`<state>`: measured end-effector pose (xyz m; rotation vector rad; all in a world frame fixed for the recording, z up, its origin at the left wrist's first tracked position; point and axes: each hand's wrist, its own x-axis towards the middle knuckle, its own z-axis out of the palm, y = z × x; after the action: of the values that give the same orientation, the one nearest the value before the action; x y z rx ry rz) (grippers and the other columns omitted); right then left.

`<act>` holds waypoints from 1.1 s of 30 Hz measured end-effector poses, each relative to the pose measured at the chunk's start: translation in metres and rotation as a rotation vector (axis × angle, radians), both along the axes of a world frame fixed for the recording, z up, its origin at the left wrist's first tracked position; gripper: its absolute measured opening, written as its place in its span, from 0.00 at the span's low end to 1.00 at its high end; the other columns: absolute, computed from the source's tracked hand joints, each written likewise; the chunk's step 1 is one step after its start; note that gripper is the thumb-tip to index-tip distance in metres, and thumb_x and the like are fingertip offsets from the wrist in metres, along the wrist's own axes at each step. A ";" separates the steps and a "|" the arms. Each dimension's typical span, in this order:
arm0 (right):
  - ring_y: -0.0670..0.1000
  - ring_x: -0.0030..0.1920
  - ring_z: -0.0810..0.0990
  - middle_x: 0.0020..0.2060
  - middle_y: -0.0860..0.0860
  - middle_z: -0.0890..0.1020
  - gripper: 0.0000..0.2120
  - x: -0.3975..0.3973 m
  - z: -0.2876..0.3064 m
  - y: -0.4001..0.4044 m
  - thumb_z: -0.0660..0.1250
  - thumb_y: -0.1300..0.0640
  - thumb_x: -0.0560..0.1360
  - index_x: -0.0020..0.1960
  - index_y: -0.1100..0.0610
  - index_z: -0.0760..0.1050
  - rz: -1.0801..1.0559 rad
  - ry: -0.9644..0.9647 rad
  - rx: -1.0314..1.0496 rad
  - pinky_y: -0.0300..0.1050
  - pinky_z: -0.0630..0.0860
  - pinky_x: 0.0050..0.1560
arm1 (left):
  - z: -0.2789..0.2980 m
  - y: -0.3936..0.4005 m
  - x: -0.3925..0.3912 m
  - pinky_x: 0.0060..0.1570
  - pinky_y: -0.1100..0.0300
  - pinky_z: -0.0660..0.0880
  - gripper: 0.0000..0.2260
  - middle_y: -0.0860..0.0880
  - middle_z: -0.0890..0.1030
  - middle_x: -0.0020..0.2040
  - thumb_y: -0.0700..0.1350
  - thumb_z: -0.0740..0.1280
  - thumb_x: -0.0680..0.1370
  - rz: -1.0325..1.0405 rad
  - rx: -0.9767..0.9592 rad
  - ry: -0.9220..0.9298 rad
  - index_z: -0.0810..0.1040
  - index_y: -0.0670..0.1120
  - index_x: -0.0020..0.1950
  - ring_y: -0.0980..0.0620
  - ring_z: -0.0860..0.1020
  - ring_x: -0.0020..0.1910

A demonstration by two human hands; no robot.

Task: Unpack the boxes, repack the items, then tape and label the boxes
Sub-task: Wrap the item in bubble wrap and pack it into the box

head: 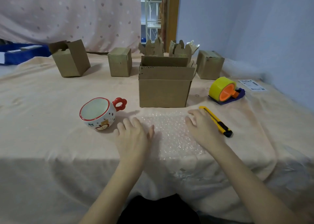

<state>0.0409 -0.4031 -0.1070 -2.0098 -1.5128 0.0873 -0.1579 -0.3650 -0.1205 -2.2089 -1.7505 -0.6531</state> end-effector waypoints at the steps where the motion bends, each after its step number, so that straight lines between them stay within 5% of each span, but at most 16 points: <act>1: 0.53 0.57 0.76 0.55 0.49 0.78 0.14 -0.002 0.000 -0.001 0.58 0.49 0.79 0.59 0.54 0.74 -0.064 -0.016 -0.011 0.50 0.75 0.53 | 0.001 0.001 -0.004 0.31 0.56 0.70 0.22 0.41 0.76 0.33 0.59 0.68 0.72 0.026 0.017 -0.017 0.76 0.39 0.37 0.42 0.76 0.32; 3: 0.55 0.48 0.79 0.47 0.49 0.80 0.15 -0.010 -0.001 -0.002 0.57 0.45 0.79 0.55 0.55 0.74 -0.132 -0.079 -0.101 0.50 0.77 0.43 | 0.007 0.002 -0.008 0.33 0.55 0.71 0.22 0.40 0.78 0.37 0.59 0.70 0.72 0.059 -0.132 -0.051 0.76 0.38 0.39 0.41 0.77 0.37; 5: 0.56 0.47 0.78 0.48 0.53 0.79 0.19 -0.015 0.002 -0.003 0.57 0.43 0.79 0.57 0.58 0.71 -0.148 -0.071 -0.201 0.49 0.76 0.43 | 0.008 0.006 -0.008 0.46 0.53 0.71 0.23 0.40 0.78 0.51 0.60 0.60 0.79 0.102 -0.282 -0.063 0.72 0.39 0.52 0.40 0.76 0.51; 8: 0.55 0.44 0.77 0.42 0.50 0.77 0.20 -0.014 0.003 -0.001 0.56 0.39 0.78 0.52 0.57 0.69 -0.161 0.035 -0.225 0.49 0.76 0.45 | 0.008 0.008 -0.015 0.49 0.52 0.69 0.19 0.41 0.77 0.57 0.56 0.58 0.81 0.064 -0.297 -0.178 0.70 0.40 0.56 0.40 0.75 0.57; 12: 0.58 0.40 0.78 0.33 0.50 0.74 0.19 -0.013 -0.005 0.002 0.60 0.39 0.75 0.39 0.54 0.65 -0.127 0.236 -0.187 0.48 0.71 0.41 | 0.005 0.008 -0.025 0.46 0.53 0.69 0.13 0.42 0.77 0.55 0.49 0.59 0.81 0.025 -0.340 -0.331 0.70 0.40 0.57 0.40 0.75 0.54; 19: 0.54 0.43 0.80 0.43 0.50 0.77 0.20 -0.017 -0.005 -0.004 0.65 0.36 0.70 0.48 0.51 0.65 -0.103 0.350 -0.172 0.54 0.77 0.48 | 0.008 0.006 -0.030 0.42 0.53 0.67 0.06 0.40 0.71 0.55 0.41 0.60 0.78 0.049 -0.399 -0.385 0.71 0.39 0.52 0.38 0.74 0.50; 21: 0.55 0.41 0.81 0.43 0.52 0.77 0.21 -0.020 -0.007 -0.005 0.66 0.37 0.70 0.49 0.51 0.64 -0.089 0.363 -0.155 0.57 0.79 0.46 | 0.007 0.001 -0.024 0.39 0.52 0.67 0.06 0.38 0.72 0.51 0.37 0.64 0.75 0.061 -0.260 -0.311 0.70 0.37 0.49 0.37 0.75 0.49; 24: 0.54 0.37 0.82 0.41 0.50 0.78 0.17 -0.022 -0.012 -0.008 0.64 0.40 0.73 0.50 0.50 0.63 -0.090 0.243 -0.127 0.56 0.79 0.43 | 0.012 -0.005 -0.014 0.32 0.54 0.67 0.14 0.40 0.73 0.35 0.29 0.72 0.60 -0.002 0.029 -0.066 0.71 0.40 0.37 0.42 0.74 0.34; 27: 0.50 0.30 0.82 0.38 0.47 0.76 0.13 -0.022 -0.016 -0.011 0.64 0.43 0.74 0.49 0.49 0.64 -0.091 0.266 -0.068 0.54 0.80 0.40 | 0.000 -0.014 -0.005 0.41 0.52 0.65 0.07 0.41 0.78 0.41 0.39 0.70 0.68 -0.241 0.181 -0.026 0.77 0.40 0.44 0.41 0.77 0.40; 30: 0.51 0.34 0.81 0.41 0.46 0.76 0.14 -0.018 -0.018 -0.013 0.64 0.39 0.72 0.47 0.45 0.63 -0.143 0.259 -0.046 0.53 0.79 0.42 | -0.014 -0.035 0.011 0.56 0.52 0.74 0.26 0.43 0.81 0.58 0.60 0.58 0.73 -0.552 0.050 0.064 0.78 0.43 0.60 0.42 0.79 0.58; 33: 0.52 0.40 0.79 0.40 0.46 0.78 0.15 -0.015 -0.017 -0.019 0.63 0.39 0.74 0.49 0.49 0.65 -0.216 0.213 -0.015 0.48 0.76 0.41 | -0.023 -0.039 0.019 0.58 0.46 0.74 0.36 0.44 0.79 0.62 0.69 0.55 0.69 -0.625 -0.040 0.191 0.76 0.44 0.65 0.42 0.76 0.63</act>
<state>0.0257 -0.4217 -0.1239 -2.0894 -1.1611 0.2176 -0.1389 -0.4044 -0.1431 -2.7506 -0.9777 -0.4975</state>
